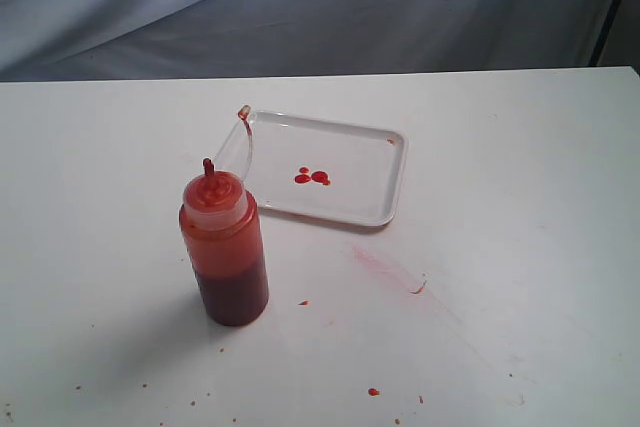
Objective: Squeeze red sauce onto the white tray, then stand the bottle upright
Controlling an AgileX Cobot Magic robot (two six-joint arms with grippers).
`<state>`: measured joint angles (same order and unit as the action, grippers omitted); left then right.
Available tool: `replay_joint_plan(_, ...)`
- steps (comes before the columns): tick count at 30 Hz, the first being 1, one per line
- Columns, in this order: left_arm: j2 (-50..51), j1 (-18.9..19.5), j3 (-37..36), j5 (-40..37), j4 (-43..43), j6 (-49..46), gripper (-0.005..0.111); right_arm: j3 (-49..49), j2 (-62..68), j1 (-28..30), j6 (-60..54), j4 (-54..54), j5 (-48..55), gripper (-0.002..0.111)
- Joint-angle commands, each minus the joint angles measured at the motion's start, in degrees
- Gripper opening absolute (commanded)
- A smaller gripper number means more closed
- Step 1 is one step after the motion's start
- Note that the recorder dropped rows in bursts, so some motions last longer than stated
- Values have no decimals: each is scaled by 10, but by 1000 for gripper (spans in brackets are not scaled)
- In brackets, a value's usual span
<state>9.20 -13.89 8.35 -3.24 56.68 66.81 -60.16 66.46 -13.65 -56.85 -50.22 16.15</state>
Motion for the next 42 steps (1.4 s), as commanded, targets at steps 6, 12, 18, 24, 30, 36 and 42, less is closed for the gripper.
replay_joint_plan(6, -92, 129, -56, -20, -8, 36, 0, 4, -3, 5, 4, -5, -10, 0)
replay_joint_plan(12, -92, 131, -56, -19, -5, 34, 0, 4, -3, 5, 4, -5, -10, 0)
replay_joint_plan(18, -92, 131, -56, -19, -7, 36, 0, 4, -3, 5, 4, -5, -10, 0)
replay_joint_plan(24, -92, 131, -56, -54, -315, -357, 0, 4, -3, 5, 4, -5, -10, 0)
replay_joint_plan(30, -92, 131, -69, -170, -643, -793, 0, 4, -3, 5, 4, -10, -10, 0)
replay_joint_plan(36, -92, 133, -83, -153, -651, -789, 0, 4, -3, 5, 4, -10, -10, 0)
replay_joint_plan(42, -92, 133, -83, -153, -651, -769, 0, 4, -3, 5, 4, -10, -10, 0)
